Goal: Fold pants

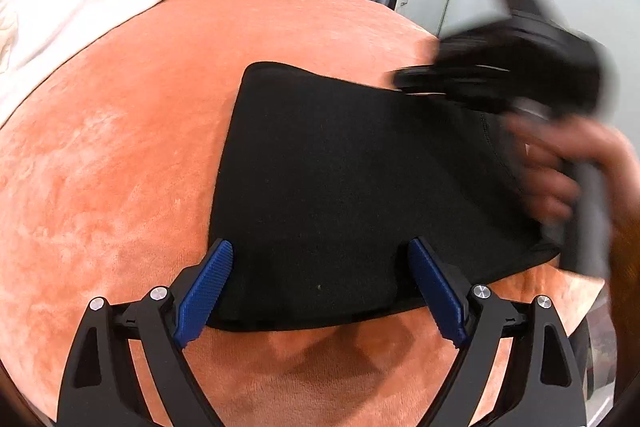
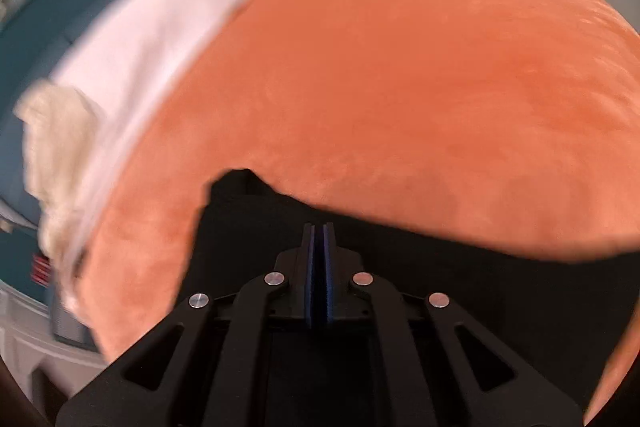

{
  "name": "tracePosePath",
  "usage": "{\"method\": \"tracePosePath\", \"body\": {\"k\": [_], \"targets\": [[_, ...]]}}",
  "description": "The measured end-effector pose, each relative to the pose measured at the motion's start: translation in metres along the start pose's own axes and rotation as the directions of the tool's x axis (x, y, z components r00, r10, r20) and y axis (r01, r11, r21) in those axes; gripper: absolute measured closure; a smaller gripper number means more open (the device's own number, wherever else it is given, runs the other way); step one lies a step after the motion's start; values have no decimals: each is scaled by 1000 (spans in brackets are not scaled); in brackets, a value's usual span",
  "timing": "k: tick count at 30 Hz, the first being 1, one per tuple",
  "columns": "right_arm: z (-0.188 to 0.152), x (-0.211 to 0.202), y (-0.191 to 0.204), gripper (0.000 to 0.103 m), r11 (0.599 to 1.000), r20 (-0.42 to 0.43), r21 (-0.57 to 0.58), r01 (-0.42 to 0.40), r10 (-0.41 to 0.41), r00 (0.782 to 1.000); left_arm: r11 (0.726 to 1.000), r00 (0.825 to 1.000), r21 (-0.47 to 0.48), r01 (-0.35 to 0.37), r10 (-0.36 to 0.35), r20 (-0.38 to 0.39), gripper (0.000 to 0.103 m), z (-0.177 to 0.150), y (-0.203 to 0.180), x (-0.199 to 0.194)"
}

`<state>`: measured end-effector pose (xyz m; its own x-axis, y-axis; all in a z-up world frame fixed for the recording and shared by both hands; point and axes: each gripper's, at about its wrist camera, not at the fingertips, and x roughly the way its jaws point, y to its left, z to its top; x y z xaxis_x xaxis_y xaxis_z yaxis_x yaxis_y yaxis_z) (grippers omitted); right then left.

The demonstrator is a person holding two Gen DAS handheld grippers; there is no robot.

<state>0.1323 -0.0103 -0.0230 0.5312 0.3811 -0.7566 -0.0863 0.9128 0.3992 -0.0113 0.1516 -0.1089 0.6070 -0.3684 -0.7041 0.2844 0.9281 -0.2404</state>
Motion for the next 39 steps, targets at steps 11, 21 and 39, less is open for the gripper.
{"method": "tracePosePath", "body": {"k": [11,21,39], "targets": [[-69,-92,-96,99,985,153,172,-17,-9,988,994,1000,-107,2,-5,-24,16,-2,-9,-19],[-108,-106,-79,103,996,154,73,60,-71,986,979,997,-200,-31,16,-77,16,4,2,-24],[-125,-124,-61,98,997,203,67,33,-46,978,947,944,35,-320,322,-73,16,2,-38,-32]]}}
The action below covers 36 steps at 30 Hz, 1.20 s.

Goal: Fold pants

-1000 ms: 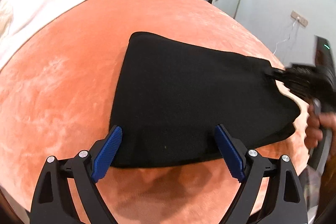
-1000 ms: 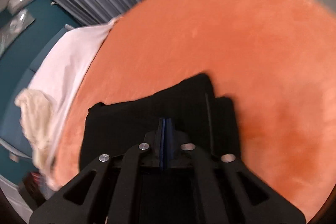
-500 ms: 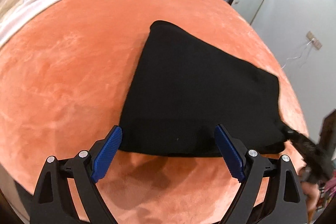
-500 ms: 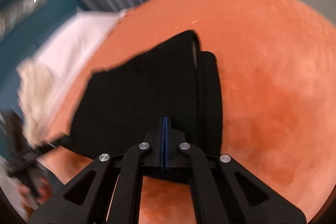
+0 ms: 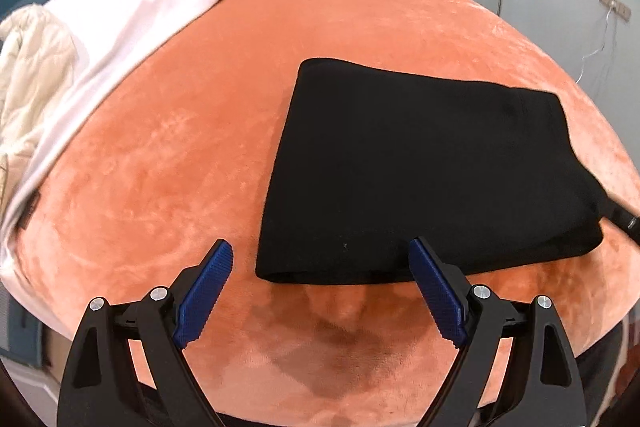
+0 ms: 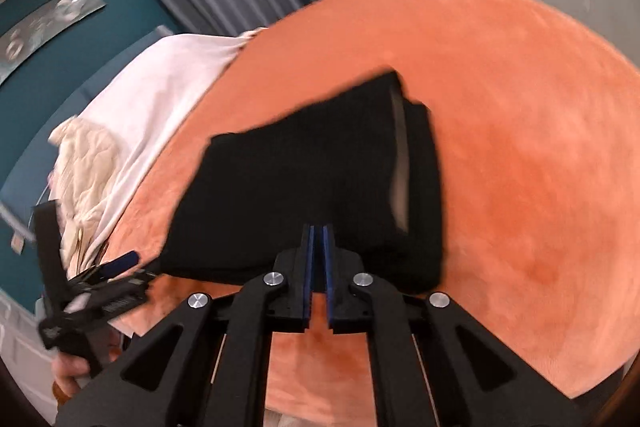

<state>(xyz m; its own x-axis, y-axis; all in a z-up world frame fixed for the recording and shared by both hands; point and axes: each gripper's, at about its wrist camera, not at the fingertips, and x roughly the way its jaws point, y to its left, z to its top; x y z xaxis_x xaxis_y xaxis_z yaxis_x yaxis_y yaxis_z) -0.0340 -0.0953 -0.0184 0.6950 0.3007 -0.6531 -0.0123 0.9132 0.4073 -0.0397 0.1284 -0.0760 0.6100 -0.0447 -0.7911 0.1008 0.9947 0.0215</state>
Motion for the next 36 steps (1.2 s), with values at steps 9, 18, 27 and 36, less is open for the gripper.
{"method": "tracePosePath", "body": {"k": [9,18,27,36], "targets": [[-25,10,-47,103,992,-58,123,-40,47,997,998,999,33,-50,50,10,16,1,0,-6],[-33,-41,-84,96,977,-22,211,-14,19,1000,982,987,-120,149,-155,-41,16,10,56,-6],[-9,-40,-113,52,967,-13,255,15,-12,1000,927,949,-284,245,-289,-127,16,33,98,27],[2,-10,-111,52,952,-51,305,-33,51,997,843,872,-420,335,-446,-200,16,35,108,70]]}}
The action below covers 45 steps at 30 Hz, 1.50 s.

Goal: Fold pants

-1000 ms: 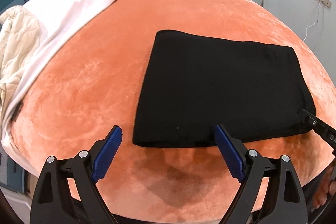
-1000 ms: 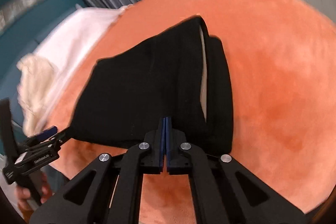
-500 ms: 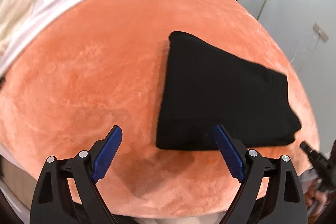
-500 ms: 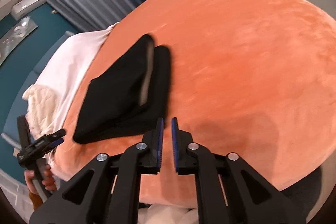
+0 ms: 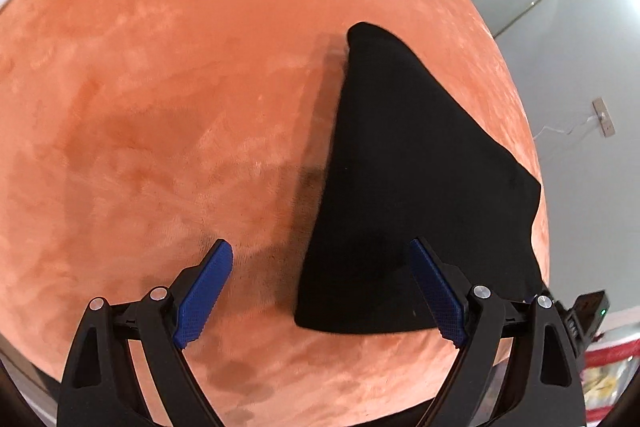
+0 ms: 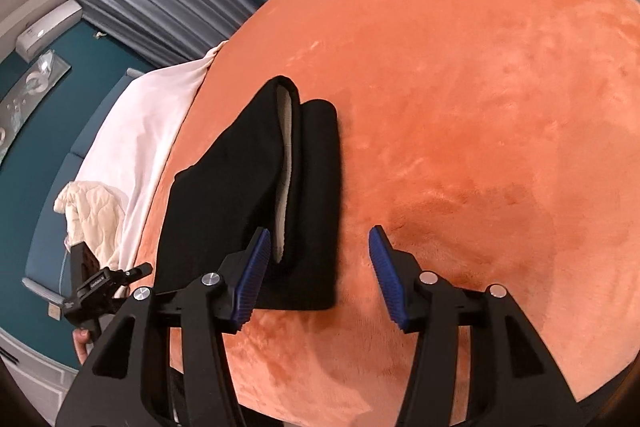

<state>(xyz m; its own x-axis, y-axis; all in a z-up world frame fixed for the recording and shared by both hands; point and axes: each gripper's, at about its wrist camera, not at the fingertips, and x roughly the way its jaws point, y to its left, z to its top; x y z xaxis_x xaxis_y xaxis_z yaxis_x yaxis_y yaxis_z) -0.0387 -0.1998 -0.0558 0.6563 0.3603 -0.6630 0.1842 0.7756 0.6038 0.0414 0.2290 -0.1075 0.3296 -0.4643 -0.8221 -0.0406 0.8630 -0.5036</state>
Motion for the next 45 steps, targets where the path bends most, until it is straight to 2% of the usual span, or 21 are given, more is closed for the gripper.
{"method": "tracePosePath", "body": {"k": [2,4,7,9,15,19,23,25,27,30,32,34,38,40,42,45], "targets": [[-1,0,-5,48,999,-10,30,-15,15,1000,1000,1000,-10,10,-10,-7,16,3,3,5],[-2,0,-8,37,999,-14,50,-17,17,1000,999,999,-15,32,-32,-16,16,5,5,7],[-4,-1,-8,35,998,-17,56,-17,18,1000,997,997,-22,72,-73,-32,16,7,5,10],[-5,-1,-7,34,998,-17,61,-14,15,1000,998,998,-4,66,-66,-20,16,7,-1,8],[-7,1,-1,31,999,-5,44,25,-25,1000,990,998,130,-46,42,36,16,-5,-31,8],[-7,-2,6,31,998,7,23,62,-62,998,967,986,206,-148,129,102,16,-11,-47,8],[-7,-9,19,31,993,49,-18,113,-112,992,954,980,237,-182,156,122,16,-14,-54,7],[-8,-16,28,31,993,84,-52,108,-104,991,947,977,258,-193,161,140,16,-17,-57,1],[-10,-16,42,31,988,71,-118,101,-93,993,933,971,288,-217,176,164,16,-24,-65,-1],[-14,-5,61,31,965,61,-219,142,-132,989,909,960,327,-259,204,192,16,-35,-78,-2],[-19,2,73,43,945,77,-284,160,-144,987,896,958,358,-262,198,207,16,-41,-89,-3],[-20,12,81,51,935,51,-320,152,-143,988,882,958,391,-262,190,213,16,-49,-98,-2],[-12,37,82,51,947,-11,-293,133,-143,990,838,948,451,-306,226,223,16,-59,-115,8],[-5,37,82,90,957,-14,-264,118,-126,992,831,944,456,-318,235,229,16,-62,-120,8],[4,13,90,91,971,14,-237,16,-13,1000,837,949,456,-302,217,230,16,-62,-124,4],[5,-21,97,91,965,79,-262,-5,26,997,848,955,452,-278,192,228,16,-62,-120,-2]]}}
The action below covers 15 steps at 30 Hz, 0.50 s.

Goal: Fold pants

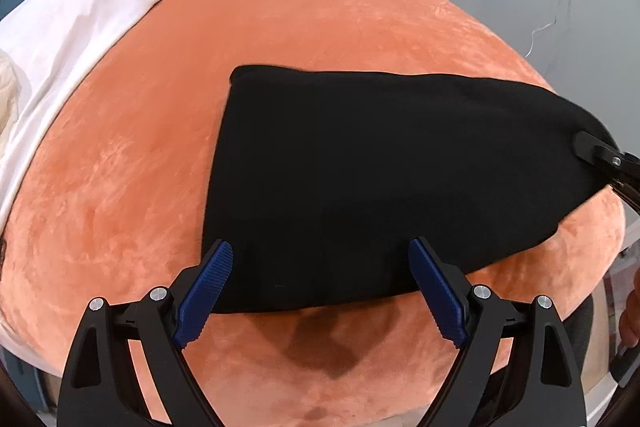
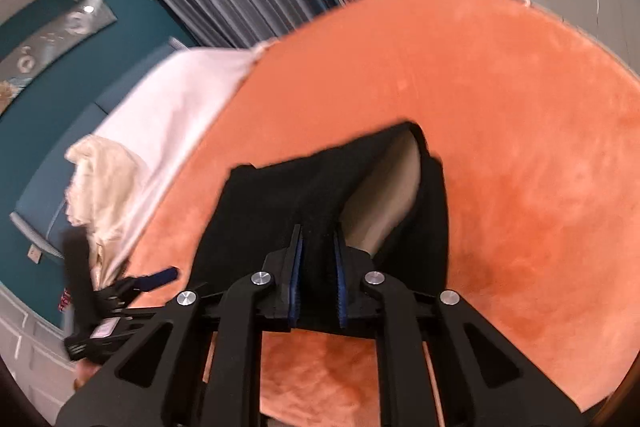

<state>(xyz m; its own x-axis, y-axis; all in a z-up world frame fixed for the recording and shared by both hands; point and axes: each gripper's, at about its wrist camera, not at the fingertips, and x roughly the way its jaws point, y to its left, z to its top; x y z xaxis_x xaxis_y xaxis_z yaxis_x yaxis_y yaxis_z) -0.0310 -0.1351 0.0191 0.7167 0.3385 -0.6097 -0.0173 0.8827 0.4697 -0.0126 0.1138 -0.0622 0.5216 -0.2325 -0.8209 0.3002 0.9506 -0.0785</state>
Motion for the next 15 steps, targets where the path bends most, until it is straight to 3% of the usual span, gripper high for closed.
{"method": "tracePosePath", "body": {"k": [1,3,4,6,9,10,13,14,15], "targets": [[-3,0,-7,90,999,-2,3,32,-32,999,1000,1000,-9,-1,1,-13,16,-1,3,5],[-19,33,-34,85,984,-98,-29,177,-179,979,1000,999,-24,-8,7,-42,16,-3,2,18],[-30,47,-49,85,984,-143,-10,176,-175,974,999,999,-30,-13,12,-54,16,-5,2,22],[-34,28,-58,73,993,-59,91,71,-66,996,999,999,-41,-16,14,-41,16,-6,6,18],[-31,3,-59,42,986,9,127,104,-106,994,987,997,-138,78,-79,-1,16,-3,32,1],[-30,1,-61,39,986,1,123,112,-113,994,981,995,-168,98,-98,6,16,-2,41,-1],[-32,9,-77,39,980,-63,184,76,-65,996,931,979,-314,188,-204,-18,16,-1,79,11],[-36,18,-81,39,972,-93,235,29,-7,996,886,958,-389,250,-284,-30,16,-2,95,24],[-39,24,-87,39,961,-115,277,-10,43,992,859,944,-428,280,-327,-37,16,-4,100,32]]}}
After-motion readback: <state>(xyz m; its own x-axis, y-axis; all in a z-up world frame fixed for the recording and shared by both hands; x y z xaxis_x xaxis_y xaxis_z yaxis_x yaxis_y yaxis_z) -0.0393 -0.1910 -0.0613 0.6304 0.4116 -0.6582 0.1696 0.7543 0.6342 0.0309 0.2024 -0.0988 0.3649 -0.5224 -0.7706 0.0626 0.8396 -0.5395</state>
